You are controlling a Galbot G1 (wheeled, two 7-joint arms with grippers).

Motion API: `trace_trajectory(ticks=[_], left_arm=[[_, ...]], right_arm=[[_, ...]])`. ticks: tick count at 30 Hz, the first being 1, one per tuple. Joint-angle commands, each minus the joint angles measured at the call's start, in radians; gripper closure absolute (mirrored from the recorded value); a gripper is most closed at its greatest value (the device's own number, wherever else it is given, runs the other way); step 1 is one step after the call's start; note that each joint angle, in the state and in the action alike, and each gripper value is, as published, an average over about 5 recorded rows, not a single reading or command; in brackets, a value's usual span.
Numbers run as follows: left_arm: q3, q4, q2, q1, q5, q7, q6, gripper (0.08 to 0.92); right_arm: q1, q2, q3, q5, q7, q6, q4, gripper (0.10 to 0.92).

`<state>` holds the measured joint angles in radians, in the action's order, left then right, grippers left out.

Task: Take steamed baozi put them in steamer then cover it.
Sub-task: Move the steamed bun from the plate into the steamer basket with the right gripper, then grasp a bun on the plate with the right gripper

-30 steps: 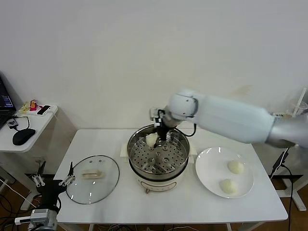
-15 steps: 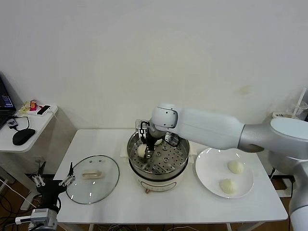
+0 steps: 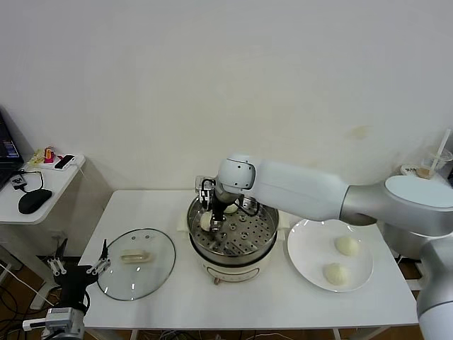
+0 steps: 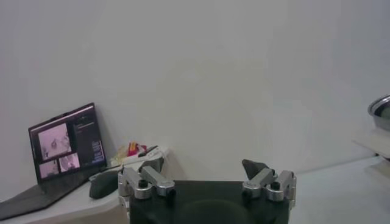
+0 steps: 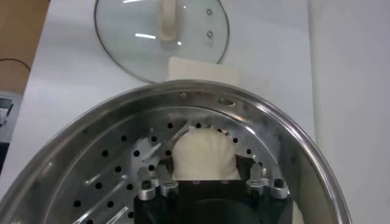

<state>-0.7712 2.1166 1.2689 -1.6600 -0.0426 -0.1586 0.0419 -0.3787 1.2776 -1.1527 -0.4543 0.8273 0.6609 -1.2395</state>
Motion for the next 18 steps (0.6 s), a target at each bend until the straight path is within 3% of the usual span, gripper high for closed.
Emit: trace_trajectory(ticks=[1,6,18], left_arm=[[0.0,0.003,-0.001,0.0,0.001,0.001,0.0,0.177],[0.002,0.018,-0.005,-0.003,0.001,0.002,0.002,0.177],[0.022,0.043,-0.005,-0.017,-0.002,0.003,0.004,0.177]], right_arm=[[-0.051,-0.062,0.02,0.084,0.145,-0.076,-0.038,0.209],[-0.121,-0.214,0.023,0.142,0.24,-0.145,-0.149,0.203],[-0.163,-0.79,0.07,0.305,0.397,-0.328,-0.442,0.203]])
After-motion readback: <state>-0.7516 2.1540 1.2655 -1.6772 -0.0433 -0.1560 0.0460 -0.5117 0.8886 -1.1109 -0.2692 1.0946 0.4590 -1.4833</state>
